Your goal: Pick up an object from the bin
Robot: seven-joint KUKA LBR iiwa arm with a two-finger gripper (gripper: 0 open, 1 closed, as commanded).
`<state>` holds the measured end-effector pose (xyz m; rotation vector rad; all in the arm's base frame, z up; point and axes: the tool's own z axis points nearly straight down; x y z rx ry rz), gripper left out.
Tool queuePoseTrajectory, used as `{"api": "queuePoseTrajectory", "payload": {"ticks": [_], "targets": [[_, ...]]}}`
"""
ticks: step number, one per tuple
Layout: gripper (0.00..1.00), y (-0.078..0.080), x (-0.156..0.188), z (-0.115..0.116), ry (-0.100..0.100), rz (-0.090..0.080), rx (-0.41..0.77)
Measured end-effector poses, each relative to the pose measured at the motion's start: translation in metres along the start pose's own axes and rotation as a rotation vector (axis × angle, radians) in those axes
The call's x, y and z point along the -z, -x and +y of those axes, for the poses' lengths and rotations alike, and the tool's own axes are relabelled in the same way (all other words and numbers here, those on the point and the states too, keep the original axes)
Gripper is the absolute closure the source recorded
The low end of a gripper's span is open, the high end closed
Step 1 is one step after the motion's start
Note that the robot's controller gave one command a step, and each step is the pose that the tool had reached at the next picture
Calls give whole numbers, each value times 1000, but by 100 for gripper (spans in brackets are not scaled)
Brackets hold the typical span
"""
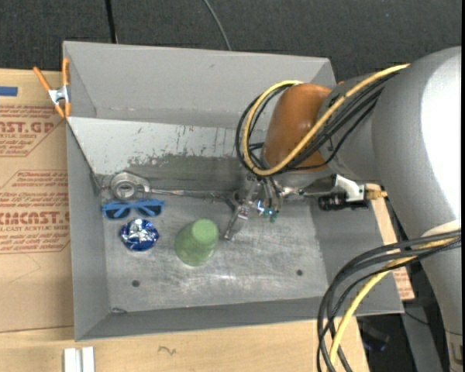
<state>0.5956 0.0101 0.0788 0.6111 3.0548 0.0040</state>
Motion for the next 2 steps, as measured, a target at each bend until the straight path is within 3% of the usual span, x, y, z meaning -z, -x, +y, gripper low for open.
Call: {"api": "queuePoseTrajectory", "payload": {"ticks": [1, 2], "targets": [[100, 6, 6, 1, 6, -20, -2], [100, 10, 64, 2, -3, 16, -1]]}}
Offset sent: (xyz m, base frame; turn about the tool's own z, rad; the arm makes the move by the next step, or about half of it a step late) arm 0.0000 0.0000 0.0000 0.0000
